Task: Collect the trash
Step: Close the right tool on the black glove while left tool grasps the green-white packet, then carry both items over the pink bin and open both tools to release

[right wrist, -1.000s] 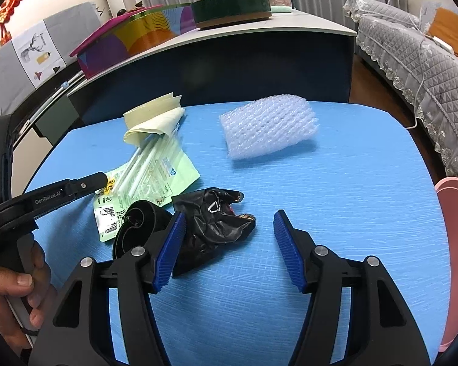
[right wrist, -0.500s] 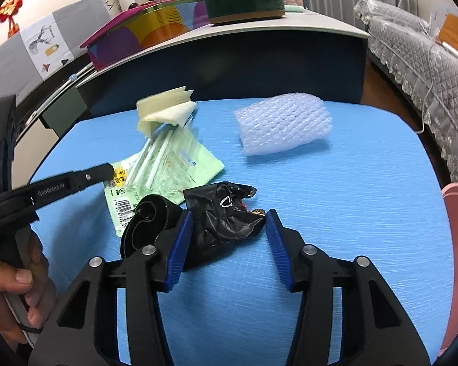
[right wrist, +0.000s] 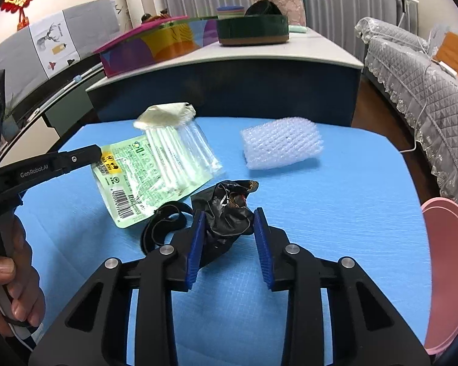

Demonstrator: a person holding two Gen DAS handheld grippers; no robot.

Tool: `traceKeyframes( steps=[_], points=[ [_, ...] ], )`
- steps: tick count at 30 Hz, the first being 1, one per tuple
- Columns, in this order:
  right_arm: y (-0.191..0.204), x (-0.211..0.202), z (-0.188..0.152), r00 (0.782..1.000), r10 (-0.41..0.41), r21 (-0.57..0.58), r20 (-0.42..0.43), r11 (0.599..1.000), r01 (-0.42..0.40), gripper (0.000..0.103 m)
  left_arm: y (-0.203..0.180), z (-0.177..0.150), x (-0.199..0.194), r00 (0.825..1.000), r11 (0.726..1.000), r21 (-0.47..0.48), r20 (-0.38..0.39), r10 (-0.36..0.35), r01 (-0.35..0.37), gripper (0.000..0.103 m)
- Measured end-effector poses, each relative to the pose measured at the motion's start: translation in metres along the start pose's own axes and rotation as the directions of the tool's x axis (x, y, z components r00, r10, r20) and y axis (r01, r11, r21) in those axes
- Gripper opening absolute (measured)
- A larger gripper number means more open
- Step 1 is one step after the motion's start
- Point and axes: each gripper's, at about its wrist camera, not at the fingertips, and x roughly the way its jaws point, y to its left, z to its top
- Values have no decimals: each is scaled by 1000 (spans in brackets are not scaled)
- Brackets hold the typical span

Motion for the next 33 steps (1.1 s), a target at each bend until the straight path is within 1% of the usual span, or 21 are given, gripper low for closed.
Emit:
traceKeyframes(
  steps=[7, 20, 33],
  points=[
    [4, -31, 1, 999, -11, -16, 46, 1000, 12, 33, 1, 2, -30, 999, 1000, 1, 49, 14, -15, 1],
    [6, -91, -5, 992, -36, -37, 122, 999, 41, 33, -9, -4, -82, 993, 999, 32, 119, 3, -6, 1],
    [-5, -130, -12, 982, -68, -15, 174, 997, 72, 33, -26, -13, -103, 989, 996, 84, 144, -20, 8, 1]
  ],
)
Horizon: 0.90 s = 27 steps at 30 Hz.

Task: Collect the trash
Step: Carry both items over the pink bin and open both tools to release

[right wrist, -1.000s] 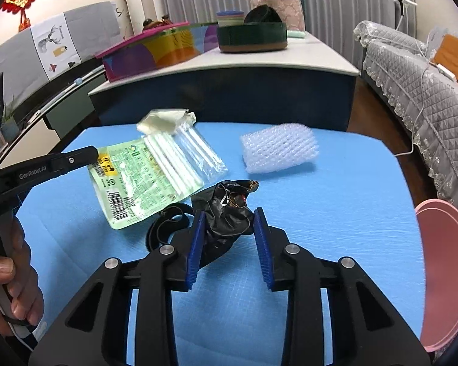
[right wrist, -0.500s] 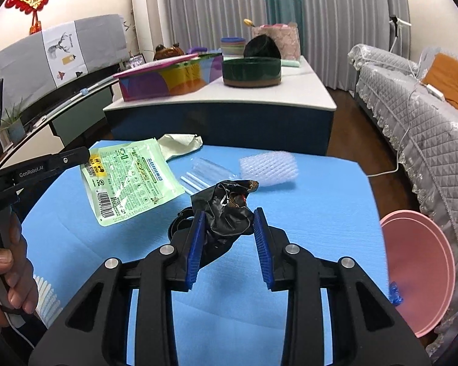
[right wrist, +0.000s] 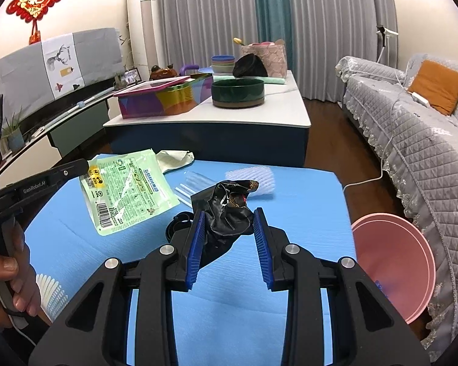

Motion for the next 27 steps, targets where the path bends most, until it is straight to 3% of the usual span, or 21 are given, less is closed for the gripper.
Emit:
traceKeyframes(
  steps=[27],
  points=[
    [-54, -24, -7, 994, -106, 86, 16, 991, 104, 33, -63, -9, 13, 998, 994, 82, -27, -64, 66, 1]
  ],
)
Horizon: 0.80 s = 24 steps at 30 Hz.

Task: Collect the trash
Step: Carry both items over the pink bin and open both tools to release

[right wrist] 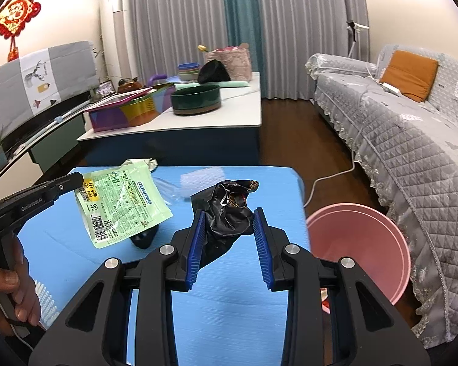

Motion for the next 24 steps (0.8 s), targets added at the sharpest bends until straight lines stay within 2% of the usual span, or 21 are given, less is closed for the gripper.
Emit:
traceKeyframes(
  steps=[24],
  points=[
    [-91, -27, 0, 991, -131, 147, 13, 981, 128, 33, -100, 6, 22, 991, 987, 97, -49, -127, 131, 1]
  ],
)
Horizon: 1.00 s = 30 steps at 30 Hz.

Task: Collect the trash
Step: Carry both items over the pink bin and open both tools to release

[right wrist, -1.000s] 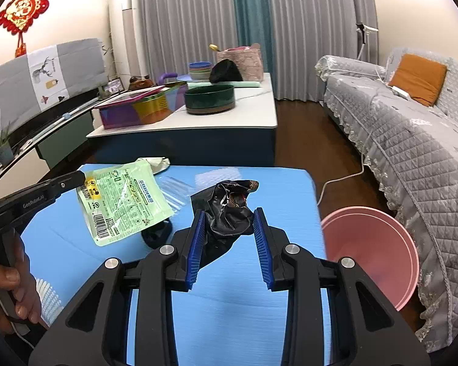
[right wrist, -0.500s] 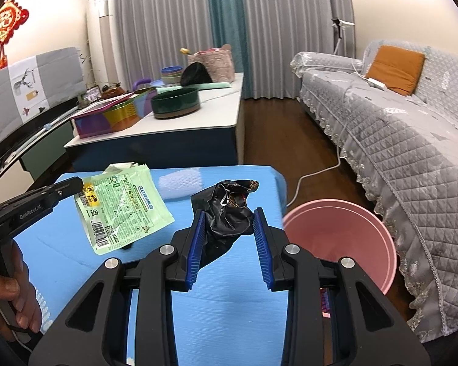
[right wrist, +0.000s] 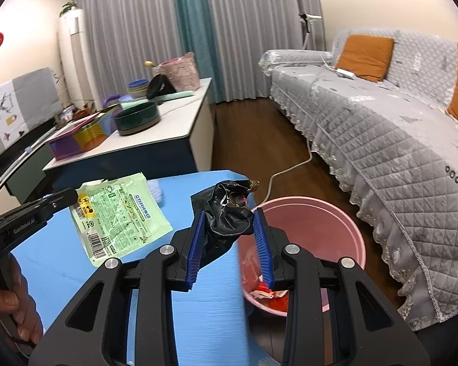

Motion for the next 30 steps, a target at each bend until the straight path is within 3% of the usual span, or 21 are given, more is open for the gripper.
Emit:
traceKeyframes(
  steps=[14, 30],
  points=[
    [-58, 1, 13, 995, -102, 84, 11, 991, 101, 33, -54, 15, 29, 998, 998, 43, -23, -51, 52, 1],
    [-99, 30, 11, 990, -133, 151, -46, 979, 139, 33, -104, 20, 81, 993, 991, 91, -74, -92, 99, 1]
  ],
)
